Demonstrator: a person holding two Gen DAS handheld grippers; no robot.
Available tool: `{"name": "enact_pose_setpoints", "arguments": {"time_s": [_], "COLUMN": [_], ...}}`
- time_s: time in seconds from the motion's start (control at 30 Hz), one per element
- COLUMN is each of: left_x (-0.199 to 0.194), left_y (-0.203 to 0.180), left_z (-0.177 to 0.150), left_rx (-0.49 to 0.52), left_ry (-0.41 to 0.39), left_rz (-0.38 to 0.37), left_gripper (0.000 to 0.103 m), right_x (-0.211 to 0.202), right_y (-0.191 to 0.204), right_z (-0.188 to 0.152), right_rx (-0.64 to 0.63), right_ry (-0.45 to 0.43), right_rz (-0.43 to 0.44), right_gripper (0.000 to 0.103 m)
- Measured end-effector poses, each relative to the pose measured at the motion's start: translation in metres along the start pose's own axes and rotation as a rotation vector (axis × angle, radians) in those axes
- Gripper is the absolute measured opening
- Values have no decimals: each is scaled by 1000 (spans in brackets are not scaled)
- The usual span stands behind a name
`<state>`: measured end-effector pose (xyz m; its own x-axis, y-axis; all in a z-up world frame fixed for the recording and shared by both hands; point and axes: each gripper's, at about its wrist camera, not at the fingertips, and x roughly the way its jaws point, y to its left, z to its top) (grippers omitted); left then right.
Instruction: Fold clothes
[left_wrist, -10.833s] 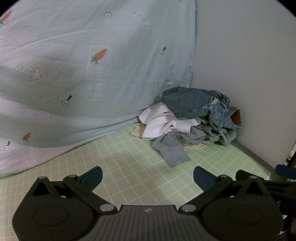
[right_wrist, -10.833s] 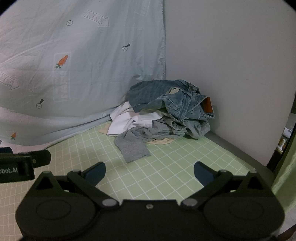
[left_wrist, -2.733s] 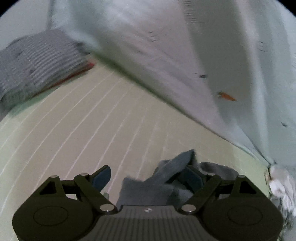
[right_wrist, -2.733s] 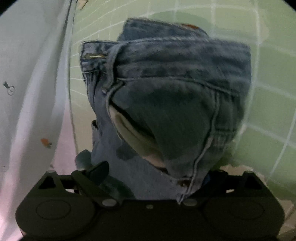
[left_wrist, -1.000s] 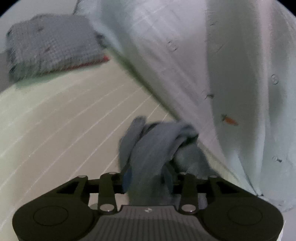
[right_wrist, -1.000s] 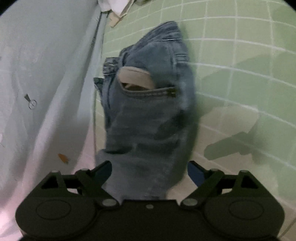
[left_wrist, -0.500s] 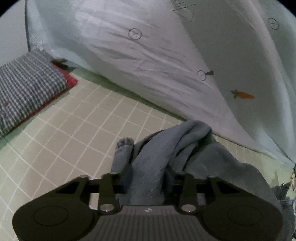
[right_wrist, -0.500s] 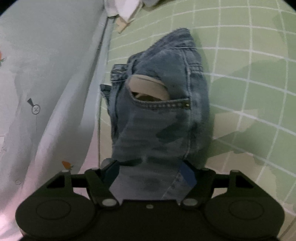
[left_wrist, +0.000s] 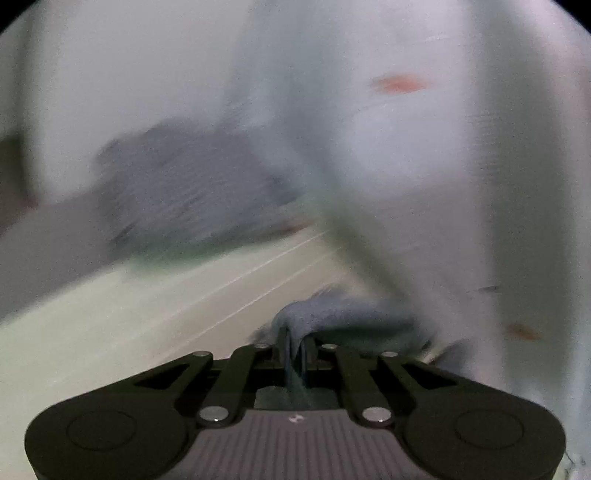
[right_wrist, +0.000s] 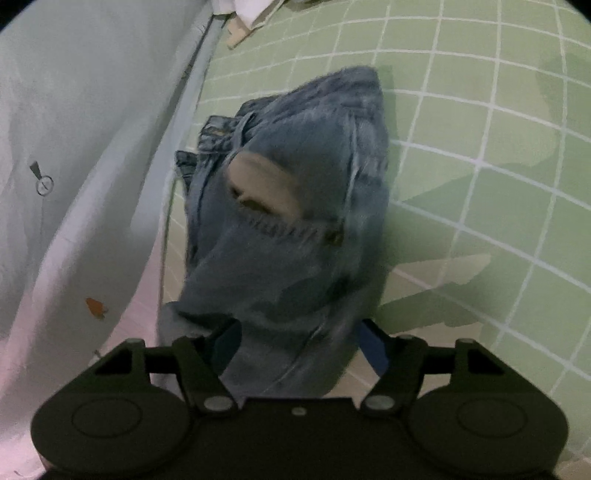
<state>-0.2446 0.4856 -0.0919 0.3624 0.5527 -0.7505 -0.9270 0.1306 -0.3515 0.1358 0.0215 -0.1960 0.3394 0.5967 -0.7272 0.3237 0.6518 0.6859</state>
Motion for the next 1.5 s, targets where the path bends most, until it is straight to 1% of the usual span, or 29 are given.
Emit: {"name": "enact_pose_setpoints", "arguments": {"time_s": [0.03, 0.07, 0.13, 0.17, 0.23, 0.3, 0.33, 0.4, 0.43, 0.5, 0.57, 0.6, 0.63, 0.67, 0.7, 0.73, 0.8, 0.87, 0.93, 1.07, 1.2, 1.3, 1.33, 1.4, 1.47, 1.5], "left_x": [10, 18, 21, 17, 5, -4, -8, -10, -4, 9, 28, 38, 48, 56, 61, 65, 73, 76, 77, 82, 91, 103, 107, 114, 119, 120], "left_y": [19, 36, 59, 61, 51, 36, 28, 17, 11, 0, -3, -4, -5, -5, -6, -6, -4, -1, 3, 16, 23, 21, 17, 9, 0, -5], "left_z": [-6, -12, -23, -26, -25, -19, -16, -12, -12, -12, -16, -19, -22, -22, -23, -24, -23, -20, -23, -24, -19, -12, -10, -7, -7, -9], "left_rx": [-75, -136, -210, -203, -134, -64, -43, -29, -41, -67, -131, -161, -184, -199, -206, -212, -226, -251, -286, -321, -292, -261, -235, -183, -122, -80], "left_ry": [67, 136, 200, 197, 142, 80, 50, 38, 67, 126, 215, 247, 271, 277, 273, 268, 258, 245, 235, 223, 191, 183, 183, 177, 184, 184], "left_rz": [74, 113, 113, 105, 93, 43, -16, -134, -184, -285, -330, -346, -346, -331, -308, -284, -263, -248, -232, -200, -143, -117, -99, -70, -55, -45], "left_gripper": [6, 6, 8, 12, 12, 15, 19, 25, 30, 34, 40, 41, 44, 45, 46, 49, 55, 65, 68, 68, 68, 68, 68, 71, 80, 81], "right_x": [0, 1, 2, 2, 3, 6, 7, 10, 10, 8, 7, 6, 6, 5, 4, 4, 3, 1, 0, 6, 11, 12, 13, 13, 13, 13], "right_y": [-1, -3, -4, -5, -3, -1, 0, 3, 5, 6, 4, 2, 0, -2, -4, -7, -11, -15, -20, -19, -14, -10, -9, -6, -3, -1], "right_z": [-1, -2, -3, -3, -4, -4, -5, -5, -6, -6, -5, -5, -5, -5, -4, -4, -4, -4, -3, 2, 6, 9, 10, 13, 16, 17], "right_rx": [-1, -1, 5, 8, 16, 26, 31, 41, 44, 53, 66, 75, 83, 92, 101, 110, 127, 145, 162, 156, 136, 126, 121, 109, 97, 91], "right_ry": [4, 10, 24, 27, 30, 33, 34, 37, 34, 26, 18, 15, 11, 8, 4, 1, -6, -13, -19, -29, -38, -47, -54, -68, -82, -88], "right_rz": [-5, -9, -10, -6, 5, 21, 29, 45, 56, 78, 86, 80, 73, 67, 61, 55, 42, 30, 18, 28, 31, 30, 25, 16, 6, 1], "right_gripper": [72, 72, 72, 72, 72, 72, 72, 72, 72, 72, 70, 68, 65, 63, 62, 62, 62, 63, 63, 64, 66, 67, 68, 69, 70, 72]}}
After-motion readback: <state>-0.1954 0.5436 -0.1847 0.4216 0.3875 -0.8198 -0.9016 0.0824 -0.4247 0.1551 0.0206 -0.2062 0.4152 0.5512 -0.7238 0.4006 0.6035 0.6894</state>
